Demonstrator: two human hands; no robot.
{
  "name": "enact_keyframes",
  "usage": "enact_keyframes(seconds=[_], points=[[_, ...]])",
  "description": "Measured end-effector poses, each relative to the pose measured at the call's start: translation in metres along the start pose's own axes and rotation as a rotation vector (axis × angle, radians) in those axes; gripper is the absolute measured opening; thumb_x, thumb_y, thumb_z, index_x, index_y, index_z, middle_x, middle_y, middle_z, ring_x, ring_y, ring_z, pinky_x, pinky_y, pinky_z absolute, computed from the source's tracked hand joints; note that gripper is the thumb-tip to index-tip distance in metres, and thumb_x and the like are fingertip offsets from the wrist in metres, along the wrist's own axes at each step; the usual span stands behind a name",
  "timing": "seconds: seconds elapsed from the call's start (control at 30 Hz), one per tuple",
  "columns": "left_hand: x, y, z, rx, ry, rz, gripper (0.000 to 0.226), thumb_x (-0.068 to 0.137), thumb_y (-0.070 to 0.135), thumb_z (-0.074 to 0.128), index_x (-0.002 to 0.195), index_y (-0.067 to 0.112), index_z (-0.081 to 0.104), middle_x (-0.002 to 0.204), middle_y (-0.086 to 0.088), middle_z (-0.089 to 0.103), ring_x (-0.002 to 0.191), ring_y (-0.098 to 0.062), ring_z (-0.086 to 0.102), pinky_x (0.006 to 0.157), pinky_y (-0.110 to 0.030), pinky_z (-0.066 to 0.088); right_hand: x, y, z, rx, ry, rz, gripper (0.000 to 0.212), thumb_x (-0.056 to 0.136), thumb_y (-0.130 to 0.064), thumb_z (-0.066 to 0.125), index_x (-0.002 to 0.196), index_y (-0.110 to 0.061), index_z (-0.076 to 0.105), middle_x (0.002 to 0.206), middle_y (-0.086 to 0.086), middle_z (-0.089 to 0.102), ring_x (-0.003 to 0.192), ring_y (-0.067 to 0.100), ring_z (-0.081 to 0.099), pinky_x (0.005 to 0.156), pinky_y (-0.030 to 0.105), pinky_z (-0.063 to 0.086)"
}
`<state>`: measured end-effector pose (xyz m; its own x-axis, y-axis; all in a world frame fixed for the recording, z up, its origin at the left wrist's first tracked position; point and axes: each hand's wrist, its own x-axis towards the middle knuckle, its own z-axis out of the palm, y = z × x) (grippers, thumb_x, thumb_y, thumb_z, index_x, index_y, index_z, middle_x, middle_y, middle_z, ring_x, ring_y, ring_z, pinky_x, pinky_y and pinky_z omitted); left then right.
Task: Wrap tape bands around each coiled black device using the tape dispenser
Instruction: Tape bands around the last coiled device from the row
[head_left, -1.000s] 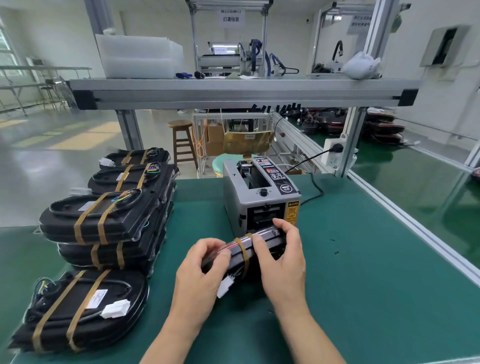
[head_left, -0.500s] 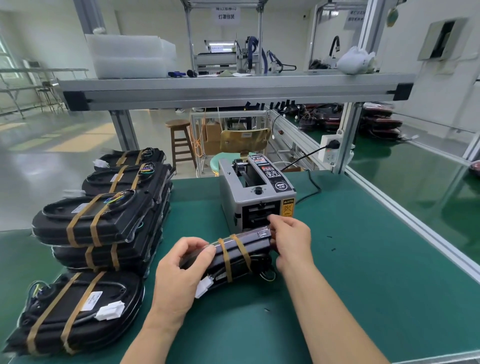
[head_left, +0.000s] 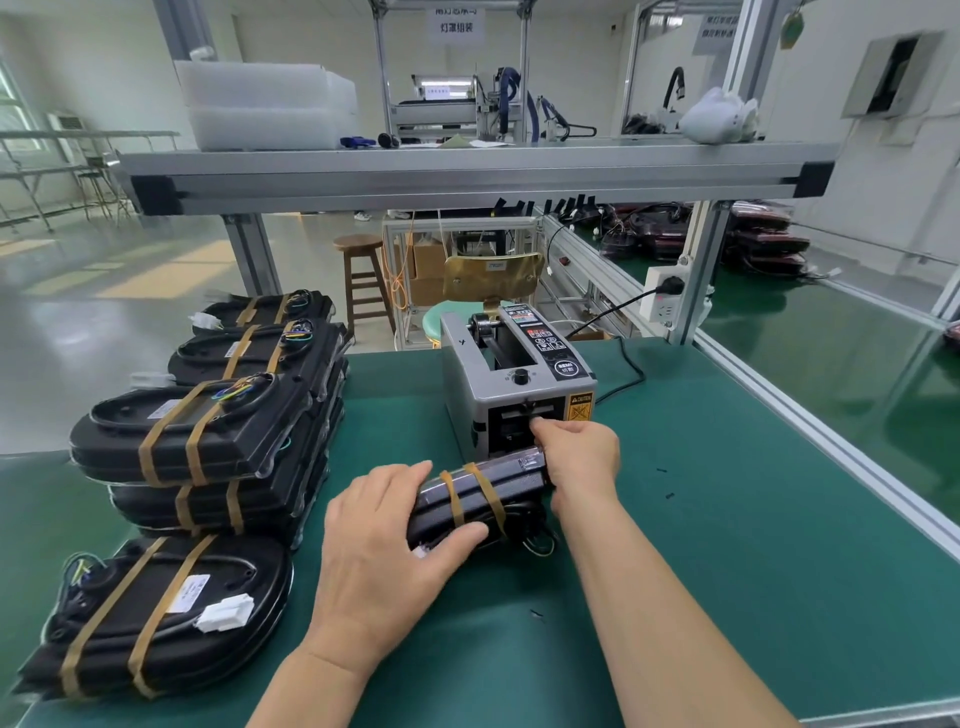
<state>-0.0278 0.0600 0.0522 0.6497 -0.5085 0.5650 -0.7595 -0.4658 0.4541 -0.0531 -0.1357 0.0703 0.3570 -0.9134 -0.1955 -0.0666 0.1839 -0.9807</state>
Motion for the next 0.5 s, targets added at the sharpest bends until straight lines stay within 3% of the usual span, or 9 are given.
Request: enact_keyframes(seconds=[0.1, 0.17, 0.2, 0.3, 0.4, 0.5], points=[[0.003, 0.006, -0.003, 0.075, -0.021, 0.071, 0.07, 0.076, 0.061, 0.055, 0.126, 0.013, 0.062, 0.107, 0.005, 0.062, 0.101, -0.021, 0.059, 0.094, -0.04, 0.042, -0.003, 0.001, -0.001, 0.001, -0.008, -0.003, 0.013, 0.082, -0.015, 0.074, 0.07, -0.019, 0.068, 0.084, 0.006, 0.072, 0.077, 0.024, 0.068, 0.064, 0.03, 0.056], [0.006, 0.011, -0.006, 0.085, -0.076, 0.132, 0.069, 0.078, 0.056, 0.056, 0.138, 0.022, 0.054, 0.108, 0.009, 0.06, 0.101, -0.017, 0.057, 0.096, -0.039, 0.041, -0.005, 0.003, -0.005, 0.069, -0.032, 0.019, 0.014, 0.082, -0.013, 0.072, 0.069, -0.015, 0.068, 0.077, 0.005, 0.072, 0.075, 0.024, 0.068, 0.068, 0.039, 0.059], [0.008, 0.014, -0.008, 0.096, -0.115, 0.167, 0.068, 0.079, 0.054, 0.056, 0.142, 0.029, 0.049, 0.109, 0.011, 0.058, 0.1, -0.014, 0.056, 0.096, -0.037, 0.04, -0.007, 0.004, -0.008, 0.132, -0.044, 0.035, 0.016, 0.083, -0.011, 0.071, 0.068, -0.012, 0.067, 0.07, 0.004, 0.069, 0.07, 0.022, 0.066, 0.063, 0.039, 0.058], [0.013, 0.018, -0.011, 0.17, -0.209, 0.242, 0.06, 0.085, 0.049, 0.053, 0.144, 0.045, 0.042, 0.109, 0.011, 0.058, 0.094, -0.015, 0.058, 0.091, -0.038, 0.043, -0.016, 0.004, -0.02, 0.31, -0.074, 0.051, 0.016, 0.088, -0.008, 0.069, 0.073, -0.008, 0.065, 0.058, 0.001, 0.064, 0.049, 0.008, 0.059, 0.044, 0.019, 0.047], [0.018, 0.019, -0.013, 0.207, -0.247, 0.248, 0.055, 0.091, 0.045, 0.052, 0.143, 0.054, 0.036, 0.103, 0.006, 0.056, 0.086, -0.019, 0.058, 0.085, -0.038, 0.045, -0.031, 0.005, -0.032, 0.376, -0.105, 0.007, 0.016, 0.089, -0.007, 0.068, 0.074, -0.006, 0.066, 0.056, -0.003, 0.067, 0.05, 0.006, 0.061, 0.045, 0.014, 0.048], [0.023, 0.018, -0.012, 0.219, -0.276, 0.218, 0.057, 0.096, 0.047, 0.049, 0.143, 0.063, 0.02, 0.105, 0.008, 0.048, 0.091, -0.017, 0.053, 0.087, -0.033, 0.04, -0.047, 0.008, -0.039, 0.439, -0.128, -0.036, 0.016, 0.089, -0.003, 0.068, 0.073, -0.004, 0.066, 0.055, -0.003, 0.067, 0.049, 0.004, 0.062, 0.046, 0.014, 0.048]])
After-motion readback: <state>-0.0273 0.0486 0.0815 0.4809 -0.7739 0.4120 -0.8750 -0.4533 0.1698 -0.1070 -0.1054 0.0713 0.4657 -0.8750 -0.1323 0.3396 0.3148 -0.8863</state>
